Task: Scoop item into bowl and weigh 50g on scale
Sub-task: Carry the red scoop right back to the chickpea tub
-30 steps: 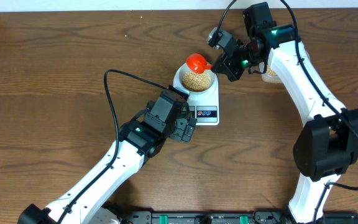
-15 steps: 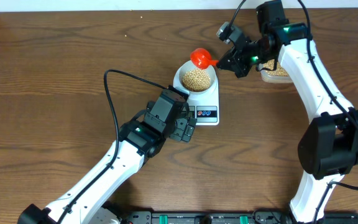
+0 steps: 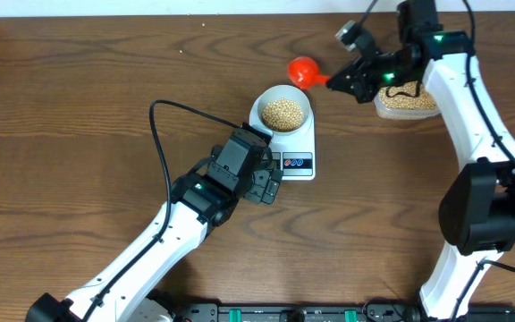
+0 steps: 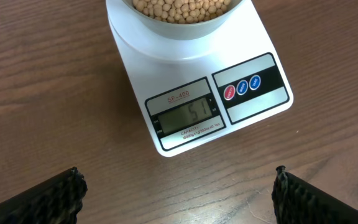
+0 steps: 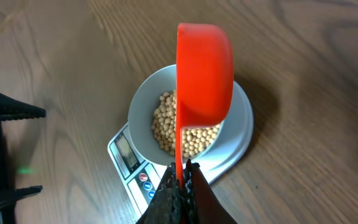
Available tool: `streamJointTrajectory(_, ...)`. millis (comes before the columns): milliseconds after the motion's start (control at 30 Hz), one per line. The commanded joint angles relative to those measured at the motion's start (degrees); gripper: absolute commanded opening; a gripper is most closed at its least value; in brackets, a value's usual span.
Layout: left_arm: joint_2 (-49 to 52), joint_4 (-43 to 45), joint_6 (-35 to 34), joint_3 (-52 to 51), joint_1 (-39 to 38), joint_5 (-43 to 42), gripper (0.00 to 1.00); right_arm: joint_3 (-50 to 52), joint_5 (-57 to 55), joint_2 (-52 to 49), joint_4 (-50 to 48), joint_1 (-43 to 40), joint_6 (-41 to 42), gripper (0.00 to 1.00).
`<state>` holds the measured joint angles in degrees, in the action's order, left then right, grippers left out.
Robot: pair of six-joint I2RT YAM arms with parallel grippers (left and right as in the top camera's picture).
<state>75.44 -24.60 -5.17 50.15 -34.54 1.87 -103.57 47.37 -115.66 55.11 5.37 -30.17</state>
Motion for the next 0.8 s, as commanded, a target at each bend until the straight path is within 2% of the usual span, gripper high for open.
streamJointTrajectory(0,0.2,0.0,-0.1,-0.6,0.3,0.5,0.98,-1.6,4.7,2.3,-0.2,-1.9,2.0,0.01)
streamJointTrajectory(267,0.2,0.0,-0.1,-0.6,0.3,0.5,0.98,-1.6,1.1,5.9,0.0,-7.3,4.0,0.01)
streamJointTrajectory(533,0.2,0.0,-0.1,-0.6,0.3,0.5,0.98,-1.6,-14.3,10.0,3.3,-12.4,6.1,0.01)
streamJointTrajectory(767,0.2,0.0,-0.1,-0.6,0.3,0.5,0.98,-1.6,-27.3,9.9,6.5,-12.5,6.6,0.01)
